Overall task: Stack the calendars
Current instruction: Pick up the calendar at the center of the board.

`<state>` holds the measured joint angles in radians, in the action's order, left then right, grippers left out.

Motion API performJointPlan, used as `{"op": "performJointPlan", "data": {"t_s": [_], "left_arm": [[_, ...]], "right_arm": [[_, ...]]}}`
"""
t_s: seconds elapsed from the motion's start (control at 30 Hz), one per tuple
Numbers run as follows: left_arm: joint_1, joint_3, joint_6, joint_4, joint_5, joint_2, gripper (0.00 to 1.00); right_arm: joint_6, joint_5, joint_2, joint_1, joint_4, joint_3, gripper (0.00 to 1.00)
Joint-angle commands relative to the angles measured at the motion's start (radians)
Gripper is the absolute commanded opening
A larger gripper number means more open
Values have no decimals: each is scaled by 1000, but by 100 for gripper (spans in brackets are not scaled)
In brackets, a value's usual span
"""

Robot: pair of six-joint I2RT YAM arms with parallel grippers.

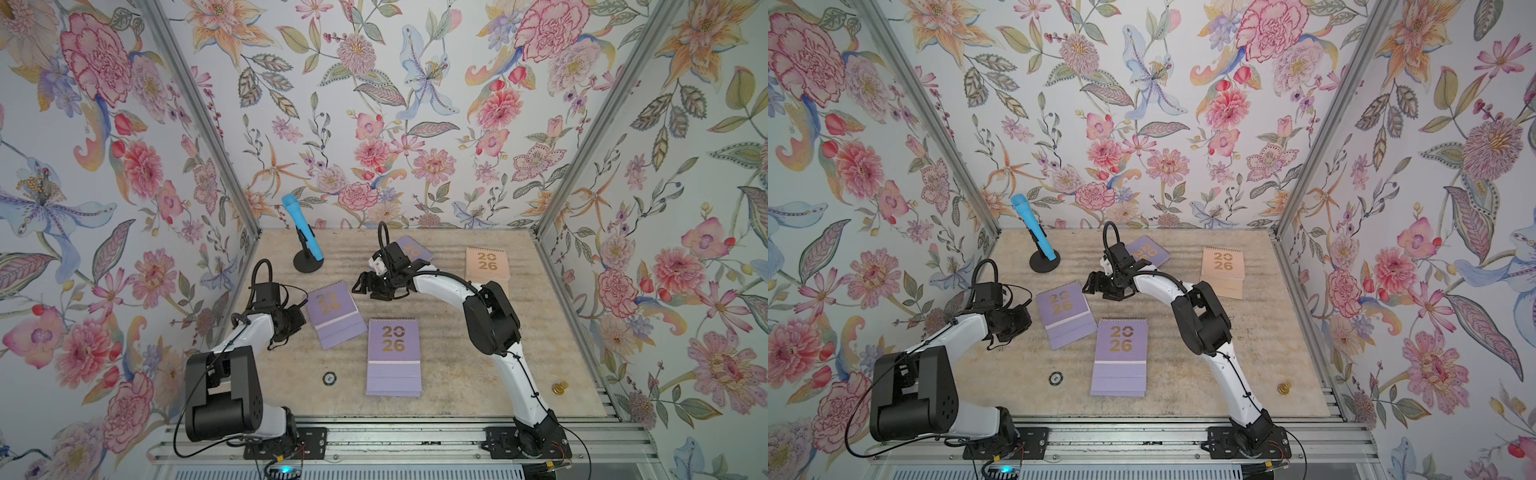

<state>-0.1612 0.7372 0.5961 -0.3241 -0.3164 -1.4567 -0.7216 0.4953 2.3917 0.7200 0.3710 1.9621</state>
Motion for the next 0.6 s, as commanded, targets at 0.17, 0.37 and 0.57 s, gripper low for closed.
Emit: {"op": "performJointPlan", "data": {"t_s": [0.17,0.37,0.57], "left_arm": [[-12,-11,-39,44,-36,-59,0],[-11,-21,-37,68,-60,-90,0],[-10,-41,-42,95,-73,-141,0]], "right_arm": [[-29,48,95,28,66,107,81],[-43,63,132,48,65,113,82],[-54,89,170,72,64,139,82]]}}
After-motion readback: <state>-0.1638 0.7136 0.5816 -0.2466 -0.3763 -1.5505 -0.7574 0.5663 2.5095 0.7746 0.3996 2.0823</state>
